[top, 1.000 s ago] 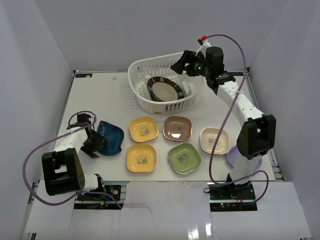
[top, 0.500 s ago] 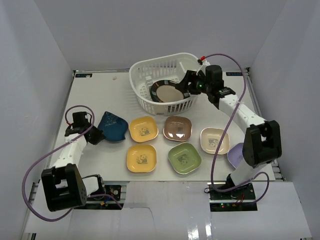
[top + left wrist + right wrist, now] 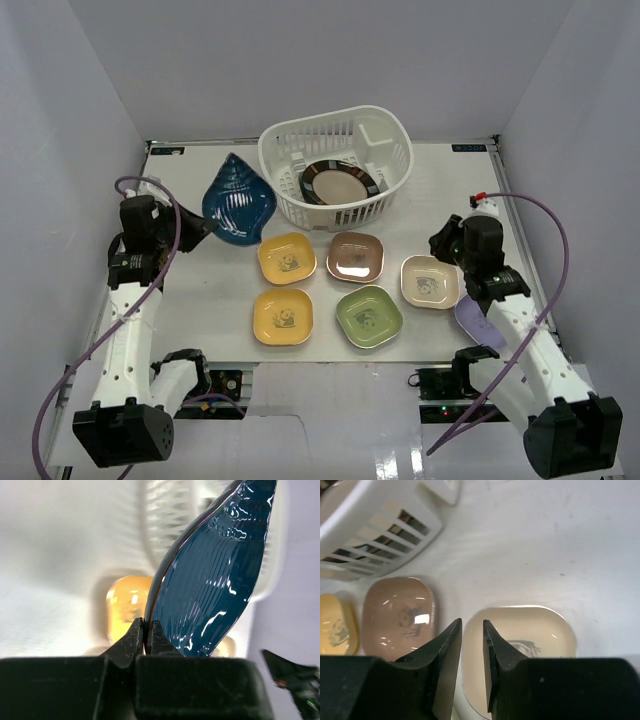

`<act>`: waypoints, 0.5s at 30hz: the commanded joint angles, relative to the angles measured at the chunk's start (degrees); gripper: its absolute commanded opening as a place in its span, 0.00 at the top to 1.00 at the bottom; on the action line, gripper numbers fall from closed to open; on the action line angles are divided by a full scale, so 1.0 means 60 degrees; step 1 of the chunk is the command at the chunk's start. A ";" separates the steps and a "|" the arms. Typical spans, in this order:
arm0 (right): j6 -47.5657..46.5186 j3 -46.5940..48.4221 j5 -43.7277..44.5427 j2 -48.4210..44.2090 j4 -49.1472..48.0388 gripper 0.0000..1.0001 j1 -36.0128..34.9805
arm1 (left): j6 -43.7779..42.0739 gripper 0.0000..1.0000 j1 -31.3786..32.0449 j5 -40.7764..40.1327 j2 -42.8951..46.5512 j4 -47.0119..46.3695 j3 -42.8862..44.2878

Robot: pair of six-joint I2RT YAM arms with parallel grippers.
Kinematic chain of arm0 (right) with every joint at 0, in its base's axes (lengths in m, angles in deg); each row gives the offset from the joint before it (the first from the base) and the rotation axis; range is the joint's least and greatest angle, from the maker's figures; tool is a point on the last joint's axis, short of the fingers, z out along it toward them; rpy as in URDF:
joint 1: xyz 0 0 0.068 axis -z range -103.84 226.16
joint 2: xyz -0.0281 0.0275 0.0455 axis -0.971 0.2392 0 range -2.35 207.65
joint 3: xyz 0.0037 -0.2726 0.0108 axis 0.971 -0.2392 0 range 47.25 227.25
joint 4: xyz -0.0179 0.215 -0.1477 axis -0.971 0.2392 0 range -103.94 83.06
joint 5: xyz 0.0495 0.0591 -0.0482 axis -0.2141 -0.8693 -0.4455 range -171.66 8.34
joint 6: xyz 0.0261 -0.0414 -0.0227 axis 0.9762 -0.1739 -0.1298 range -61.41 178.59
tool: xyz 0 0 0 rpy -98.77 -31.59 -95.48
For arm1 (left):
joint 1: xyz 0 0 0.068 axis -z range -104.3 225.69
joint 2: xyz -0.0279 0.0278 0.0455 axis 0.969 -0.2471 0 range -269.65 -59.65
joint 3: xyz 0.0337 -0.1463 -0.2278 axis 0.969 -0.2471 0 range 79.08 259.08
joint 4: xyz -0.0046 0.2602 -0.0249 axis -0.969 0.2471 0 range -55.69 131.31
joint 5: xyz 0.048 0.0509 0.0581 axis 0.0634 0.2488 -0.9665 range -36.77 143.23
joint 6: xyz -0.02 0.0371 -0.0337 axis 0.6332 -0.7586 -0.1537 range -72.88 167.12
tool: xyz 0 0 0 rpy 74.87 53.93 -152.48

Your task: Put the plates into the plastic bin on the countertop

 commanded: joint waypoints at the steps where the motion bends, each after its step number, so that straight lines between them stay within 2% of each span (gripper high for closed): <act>1: -0.0166 -0.0086 0.1841 -0.1111 0.1293 0.69 0.0323 | 0.0282 1.00 0.0361 0.1970 0.0179 -0.1531 0.1561; 3: -0.0269 -0.0276 0.2034 -0.1610 0.1734 0.62 0.0440 | 0.0545 1.00 0.0508 0.2642 -0.0083 -0.2142 0.2001; 6: 0.0081 -0.0715 0.1625 -0.1919 0.1941 0.55 0.0485 | 0.1087 1.00 0.0845 0.2808 -0.0682 -0.2803 0.2353; 9: 0.0287 -0.1066 0.1053 -0.2051 0.1897 0.53 0.0485 | 0.1366 1.00 0.1503 0.2239 -0.1109 -0.3317 0.2631; 15: -0.0005 -0.1214 0.0555 -0.2095 0.1926 0.50 0.0485 | 0.1133 1.00 0.3216 0.0612 -0.3377 -0.3363 0.3934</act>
